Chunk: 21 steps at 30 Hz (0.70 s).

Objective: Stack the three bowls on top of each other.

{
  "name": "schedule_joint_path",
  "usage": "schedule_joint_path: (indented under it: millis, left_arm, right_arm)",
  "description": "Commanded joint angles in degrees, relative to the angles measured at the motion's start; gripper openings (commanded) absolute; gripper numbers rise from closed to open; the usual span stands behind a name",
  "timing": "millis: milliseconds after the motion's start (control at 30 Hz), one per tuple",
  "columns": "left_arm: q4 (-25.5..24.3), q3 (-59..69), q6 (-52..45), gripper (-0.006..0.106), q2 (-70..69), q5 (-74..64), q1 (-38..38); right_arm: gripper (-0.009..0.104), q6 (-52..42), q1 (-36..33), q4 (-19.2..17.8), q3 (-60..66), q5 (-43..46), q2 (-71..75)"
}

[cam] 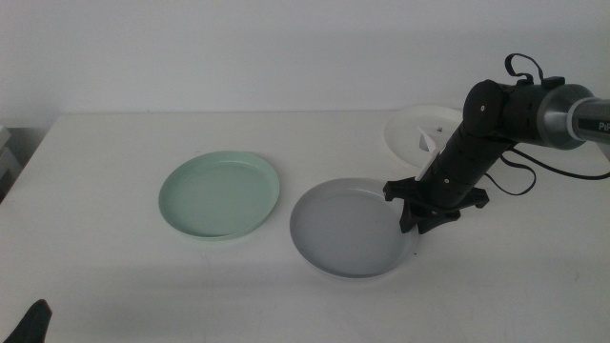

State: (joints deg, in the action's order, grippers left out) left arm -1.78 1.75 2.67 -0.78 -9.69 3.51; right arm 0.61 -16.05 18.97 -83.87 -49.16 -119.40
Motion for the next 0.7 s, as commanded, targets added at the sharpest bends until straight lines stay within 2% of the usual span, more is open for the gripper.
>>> schedule_joint_path:
  millis: [0,100,200,433,667]
  left_arm:
    - [0.63,-0.26,0.44,0.08,-0.76,4.53,-0.03]
    - [0.63,-0.26,0.44,0.08,-0.76,4.53,-0.03]
    - [0.63,-0.26,0.44,0.08,-0.76,4.53,-0.03]
    - [0.63,-0.26,0.44,0.08,-0.76,4.53,-0.03]
    - [0.63,-0.26,0.44,0.08,-0.76,4.53,-0.03]
  right_arm:
    - [0.036,-0.92,0.16,-0.24,-1.78,0.09,4.4]
    - [0.05,-1.43,0.67,-0.85,-3.13,-0.25,6.38]
    - [0.055,-2.52,2.28,-3.32,-7.76,-1.8,7.47]
    - [0.055,-2.45,9.09,-9.74,-19.79,-3.29,7.66]
    - [0.055,-0.3,17.59,-11.87,-22.42,2.78,7.34]
